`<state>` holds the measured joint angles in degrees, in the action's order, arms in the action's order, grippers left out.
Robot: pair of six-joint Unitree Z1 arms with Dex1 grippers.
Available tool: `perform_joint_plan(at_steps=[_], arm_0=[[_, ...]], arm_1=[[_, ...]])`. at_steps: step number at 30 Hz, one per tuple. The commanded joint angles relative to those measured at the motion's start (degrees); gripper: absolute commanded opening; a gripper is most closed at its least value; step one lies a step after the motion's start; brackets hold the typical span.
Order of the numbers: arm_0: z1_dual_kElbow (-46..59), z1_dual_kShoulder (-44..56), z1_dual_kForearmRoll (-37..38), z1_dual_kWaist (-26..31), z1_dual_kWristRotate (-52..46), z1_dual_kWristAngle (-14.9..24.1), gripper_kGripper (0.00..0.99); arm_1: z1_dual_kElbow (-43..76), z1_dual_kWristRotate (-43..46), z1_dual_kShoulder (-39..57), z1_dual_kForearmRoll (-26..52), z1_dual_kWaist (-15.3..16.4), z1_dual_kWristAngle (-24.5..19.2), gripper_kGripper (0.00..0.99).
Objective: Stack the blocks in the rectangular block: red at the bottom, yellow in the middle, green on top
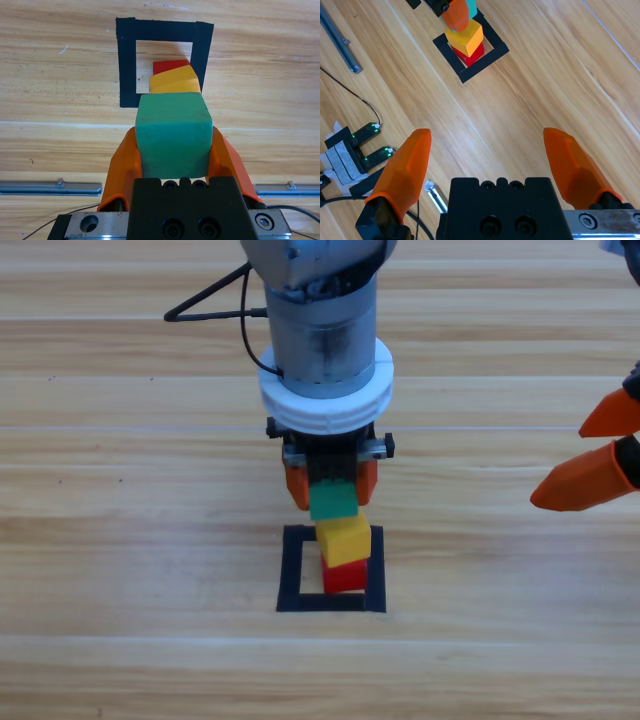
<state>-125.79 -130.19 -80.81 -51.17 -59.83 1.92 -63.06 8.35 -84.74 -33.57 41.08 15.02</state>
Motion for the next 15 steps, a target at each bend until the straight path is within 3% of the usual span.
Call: perform_joint_plan(at_steps=[1,15], arm_0=[[-0.1,-2.5,-0.3,-1.2,1.3,-0.8,0.000],[0.5,-3.4,-0.4,-1.2,4.0,-1.2,0.000]], arm_1=[[0.5,0.1,-3.2,0.3,-0.7,0.7,0.989],[0.5,0.2,-3.6,0.3,-0.7,1.4,0.989]])
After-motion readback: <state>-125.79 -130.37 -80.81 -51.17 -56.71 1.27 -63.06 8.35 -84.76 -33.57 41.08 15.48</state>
